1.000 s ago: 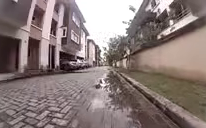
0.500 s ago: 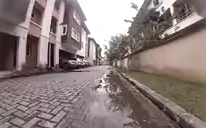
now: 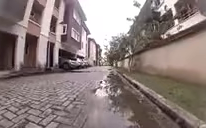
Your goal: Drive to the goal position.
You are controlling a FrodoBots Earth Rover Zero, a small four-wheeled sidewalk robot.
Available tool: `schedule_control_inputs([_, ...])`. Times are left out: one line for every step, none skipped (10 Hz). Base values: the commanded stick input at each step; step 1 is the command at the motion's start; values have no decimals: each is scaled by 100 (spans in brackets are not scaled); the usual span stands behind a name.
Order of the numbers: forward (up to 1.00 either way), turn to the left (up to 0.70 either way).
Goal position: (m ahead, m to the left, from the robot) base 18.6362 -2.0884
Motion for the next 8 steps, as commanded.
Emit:
schedule_control_inputs([50,0])
schedule_control_inputs([50,0])
schedule_control_inputs([50,0])
schedule_control_inputs([50,0])
schedule_control_inputs([50,0])
schedule_control_inputs([50,0])
schedule_control_inputs([50,0])
schedule_control_inputs([50,0])
